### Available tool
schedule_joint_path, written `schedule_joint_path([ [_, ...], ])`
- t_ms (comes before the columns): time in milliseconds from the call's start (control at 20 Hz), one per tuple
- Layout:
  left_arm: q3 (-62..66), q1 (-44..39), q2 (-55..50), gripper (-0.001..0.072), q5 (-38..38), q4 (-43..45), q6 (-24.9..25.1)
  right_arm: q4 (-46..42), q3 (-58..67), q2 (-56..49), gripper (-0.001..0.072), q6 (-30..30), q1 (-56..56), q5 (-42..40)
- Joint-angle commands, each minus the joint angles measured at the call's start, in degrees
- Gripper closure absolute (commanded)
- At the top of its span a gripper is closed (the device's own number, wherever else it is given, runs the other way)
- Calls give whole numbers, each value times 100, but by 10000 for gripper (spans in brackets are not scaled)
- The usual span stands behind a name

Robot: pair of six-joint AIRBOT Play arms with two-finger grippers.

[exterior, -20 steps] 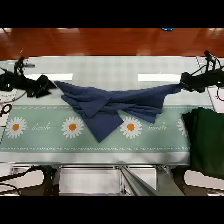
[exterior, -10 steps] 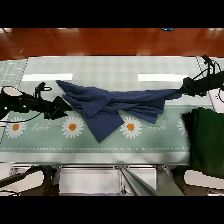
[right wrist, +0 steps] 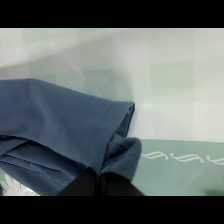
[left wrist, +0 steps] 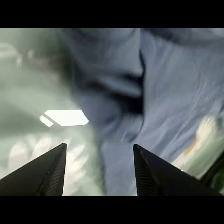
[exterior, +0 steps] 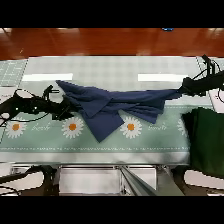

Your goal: Fold the shirts.

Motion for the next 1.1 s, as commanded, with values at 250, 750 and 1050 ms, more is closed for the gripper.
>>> schedule_joint_path([
  [250,0,-168,-411,209,374,-304,46,127,0,4,690,4,-4,31],
  [750,125,-166,-356,686,616,-1060,566,549,2,57,689,-48,-4,391],
  [1050,2258,240,1008,687,560,-1768,686,774,1329,1021,690,90,-9,468],
])
